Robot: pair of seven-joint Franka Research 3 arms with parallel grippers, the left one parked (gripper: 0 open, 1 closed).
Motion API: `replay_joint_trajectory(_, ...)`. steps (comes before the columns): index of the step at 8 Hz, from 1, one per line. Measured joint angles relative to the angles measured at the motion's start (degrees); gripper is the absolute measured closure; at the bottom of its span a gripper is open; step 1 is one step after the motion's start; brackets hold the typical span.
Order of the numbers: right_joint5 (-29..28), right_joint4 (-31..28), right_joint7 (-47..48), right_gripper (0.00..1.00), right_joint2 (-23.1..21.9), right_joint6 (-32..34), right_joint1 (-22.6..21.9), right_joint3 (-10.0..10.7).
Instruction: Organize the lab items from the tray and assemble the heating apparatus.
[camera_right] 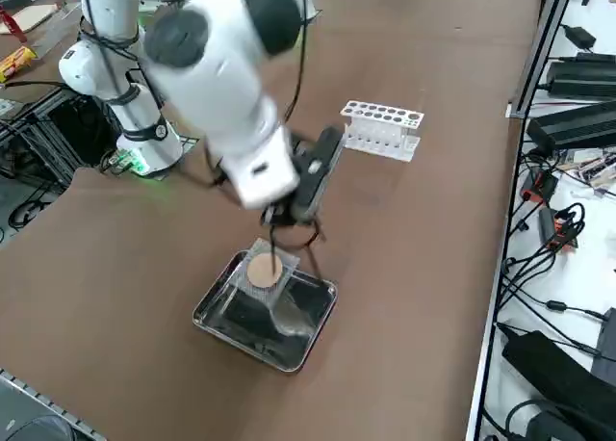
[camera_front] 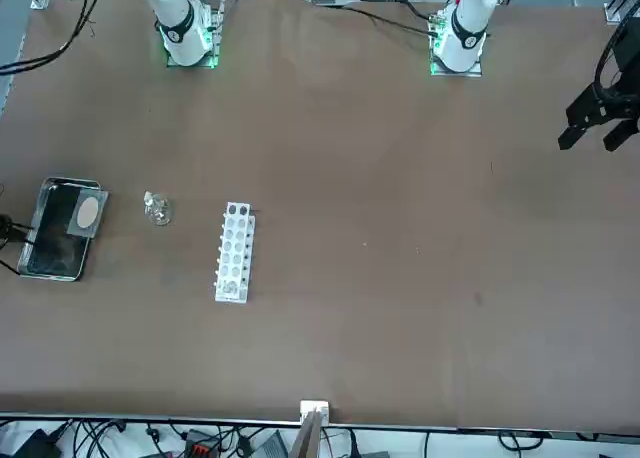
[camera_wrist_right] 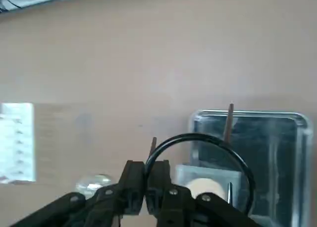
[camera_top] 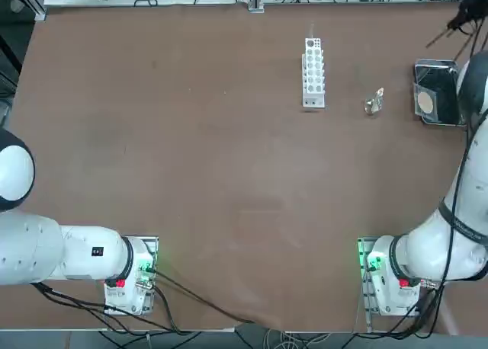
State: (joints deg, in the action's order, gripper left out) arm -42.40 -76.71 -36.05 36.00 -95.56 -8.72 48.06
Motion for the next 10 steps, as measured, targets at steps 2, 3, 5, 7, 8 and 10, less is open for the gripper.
replay_joint_trajectory(2,0.6,-1.1,8.4,0.93,-1.1,3.2,-12.9,8.7)
replay_joint_trajectory(3,0.6,-3.6,12.0,0.93,-1.1,3.3,-21.8,15.2)
replay_joint_trajectory(5,0.6,-11.8,18.8,0.93,-1.0,0.5,-40.6,27.1)
replay_joint_trajectory(7,0.5,-21.6,22.8,0.93,-1.0,-4.7,-54.9,35.4)
replay_joint_trajectory(8,-1.0,-26.6,23.4,0.93,-1.0,-7.6,-59.7,38.1)
replay_joint_trajectory(10,-4.0,-35.1,23.4,0.93,-1.1,-13.9,-65.9,41.3)
